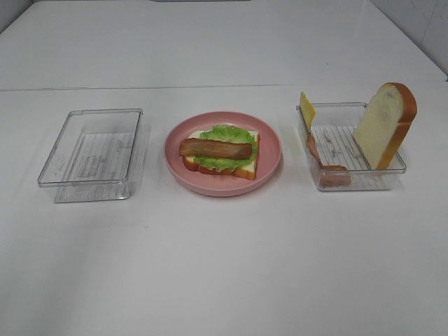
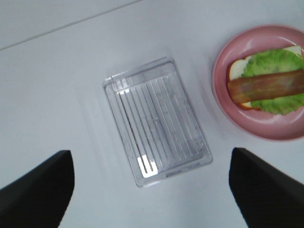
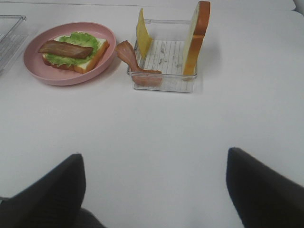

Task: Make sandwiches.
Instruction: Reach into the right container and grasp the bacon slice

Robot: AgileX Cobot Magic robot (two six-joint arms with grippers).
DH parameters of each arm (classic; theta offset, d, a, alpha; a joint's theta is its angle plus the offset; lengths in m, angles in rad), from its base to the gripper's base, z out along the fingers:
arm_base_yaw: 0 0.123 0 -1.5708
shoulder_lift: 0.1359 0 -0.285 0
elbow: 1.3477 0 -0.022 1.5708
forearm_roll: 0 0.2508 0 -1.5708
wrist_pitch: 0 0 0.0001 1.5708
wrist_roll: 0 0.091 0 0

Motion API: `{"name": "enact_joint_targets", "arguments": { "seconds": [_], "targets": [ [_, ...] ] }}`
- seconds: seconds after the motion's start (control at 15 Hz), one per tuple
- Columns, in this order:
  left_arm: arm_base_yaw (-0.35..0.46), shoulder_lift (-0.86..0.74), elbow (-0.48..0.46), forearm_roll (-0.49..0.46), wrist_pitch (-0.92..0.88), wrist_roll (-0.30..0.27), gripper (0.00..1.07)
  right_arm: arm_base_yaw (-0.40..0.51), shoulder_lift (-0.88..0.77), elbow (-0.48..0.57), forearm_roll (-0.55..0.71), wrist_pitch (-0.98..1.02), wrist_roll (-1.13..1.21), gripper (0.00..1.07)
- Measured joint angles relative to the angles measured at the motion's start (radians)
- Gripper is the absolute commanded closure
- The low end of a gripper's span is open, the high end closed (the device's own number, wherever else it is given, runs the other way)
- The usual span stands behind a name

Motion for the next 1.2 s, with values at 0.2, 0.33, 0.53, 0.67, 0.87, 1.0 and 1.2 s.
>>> {"name": "enact_joint_targets", "arguments": {
  "seconds": [0.2,0.33,0.53,0.67,0.87,1.0,1.2],
  "targets": [
    [0.0,-0.164,0.234,0.0,0.004,-0.009,0.23,0.0,0.0,0.0,0.0,0.0,0.0,0.3],
    [0.0,-0.346,0.463,0.0,-0.018,-0.039,0.23,0.0,0.0,0.0,0.0,0.0,0.0,0.3],
    [0.0,-0.588,0.768,0.0,-0.102,-0.059,0.23,0.0,0.0,0.0,-0.019,0.0,0.0,0.3],
    [0.0,-0.71,0.894,0.002,-0.158,-0.063,0.23,0.0,0.004,0.0,-0.02,0.0,0.0,0.3],
    [0.0,-0.973,1.095,0.004,-0.238,-0.064,0.23,0.0,0.121,-0.01,-0.014,-0.006,0.0,0.31],
    [0.0,-1.121,1.163,0.005,-0.242,-0.064,0.23,0.0,0.257,-0.037,-0.01,-0.047,0.0,0.31],
    [0.0,-1.326,1.196,0.006,-0.237,-0.064,0.23,0.0,0.476,-0.113,-0.007,-0.08,0.0,0.32]
  ]
}}
